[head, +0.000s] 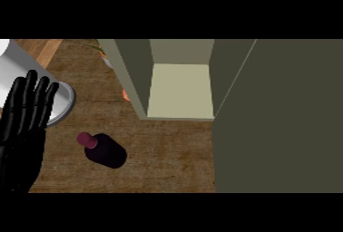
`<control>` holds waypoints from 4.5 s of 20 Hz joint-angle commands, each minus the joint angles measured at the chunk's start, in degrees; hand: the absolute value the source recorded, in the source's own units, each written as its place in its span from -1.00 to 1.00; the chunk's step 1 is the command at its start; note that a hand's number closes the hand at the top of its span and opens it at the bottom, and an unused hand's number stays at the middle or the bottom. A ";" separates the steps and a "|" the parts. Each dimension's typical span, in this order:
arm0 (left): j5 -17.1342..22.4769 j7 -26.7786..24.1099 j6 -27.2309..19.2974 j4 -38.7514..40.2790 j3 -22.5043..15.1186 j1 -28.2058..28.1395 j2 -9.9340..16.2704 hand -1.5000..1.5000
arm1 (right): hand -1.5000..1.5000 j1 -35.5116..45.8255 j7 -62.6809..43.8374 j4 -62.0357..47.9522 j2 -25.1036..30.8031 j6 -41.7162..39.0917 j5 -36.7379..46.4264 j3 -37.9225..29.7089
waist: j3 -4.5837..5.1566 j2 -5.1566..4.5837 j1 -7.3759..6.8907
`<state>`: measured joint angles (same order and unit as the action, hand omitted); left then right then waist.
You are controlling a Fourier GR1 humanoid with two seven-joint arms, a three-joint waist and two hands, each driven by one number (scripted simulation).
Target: Pick up the wine, place it into the cabinet and close the cabinet
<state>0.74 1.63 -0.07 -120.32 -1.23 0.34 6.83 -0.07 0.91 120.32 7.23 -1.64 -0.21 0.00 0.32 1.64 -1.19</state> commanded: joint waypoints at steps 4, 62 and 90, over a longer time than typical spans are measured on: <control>9.70 -3.38 13.30 -7.08 -5.31 -8.39 3.32 -1.00 | -1.00 -5.67 1.15 3.84 -1.66 -1.20 -0.85 2.78 | -0.28 -1.28 0.91; 46.64 20.48 18.29 -6.44 13.16 -13.50 10.36 -1.00 | -1.00 -0.28 -35.67 28.40 2.45 -1.46 -14.54 3.59 | -0.28 -1.47 1.34; 25.23 2.10 33.82 27.25 13.53 -4.61 4.60 -1.00 | -1.00 -1.57 -34.43 28.79 0.44 -3.64 -13.79 3.82 | -0.33 -1.54 1.69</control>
<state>26.13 3.57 32.87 -95.53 11.98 -5.95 10.57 2.90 -32.52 139.78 8.34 -4.81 -10.14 4.20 0.03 0.07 0.49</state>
